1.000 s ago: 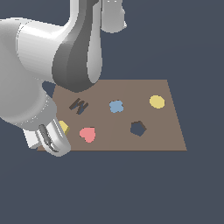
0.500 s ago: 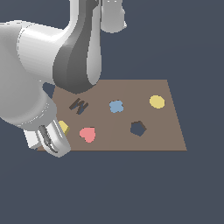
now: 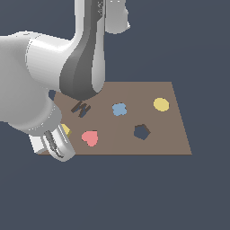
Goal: Insert a designated object into the corresponding slot on a board.
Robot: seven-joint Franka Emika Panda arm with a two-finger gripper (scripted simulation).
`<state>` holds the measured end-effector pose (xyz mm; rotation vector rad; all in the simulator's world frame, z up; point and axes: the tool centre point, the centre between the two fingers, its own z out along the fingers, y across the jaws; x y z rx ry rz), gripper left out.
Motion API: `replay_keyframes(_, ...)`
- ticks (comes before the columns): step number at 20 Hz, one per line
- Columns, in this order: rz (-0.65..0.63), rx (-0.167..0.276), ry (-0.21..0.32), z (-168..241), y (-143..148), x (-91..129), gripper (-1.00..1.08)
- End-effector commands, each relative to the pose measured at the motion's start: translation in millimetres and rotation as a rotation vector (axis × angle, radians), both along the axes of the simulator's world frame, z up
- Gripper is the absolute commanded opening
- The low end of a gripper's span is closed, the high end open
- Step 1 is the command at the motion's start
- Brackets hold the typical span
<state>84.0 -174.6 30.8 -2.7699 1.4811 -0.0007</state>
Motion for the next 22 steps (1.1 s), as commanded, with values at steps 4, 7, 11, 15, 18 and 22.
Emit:
replay_keyframes(4,0.0,0.0,0.001,-0.8,-0.2,-0.3,-1.0)
replay_keyframes(7,0.0,0.0,0.0,-0.1,0.1,0.1,-1.0)
replay_keyframes(11,0.015,0.0,0.0,0.1,1.2,2.0,-1.0)
replay_keyframes(15,0.06,0.0,0.0,0.3,4.7,7.8,-1.0)
replay_keyframes(18,0.113,0.0,0.0,0.7,9.3,14.3,-1.0)
replay_keyframes(22,0.209,0.0,0.0,1.2,18.4,25.6,-1.0)
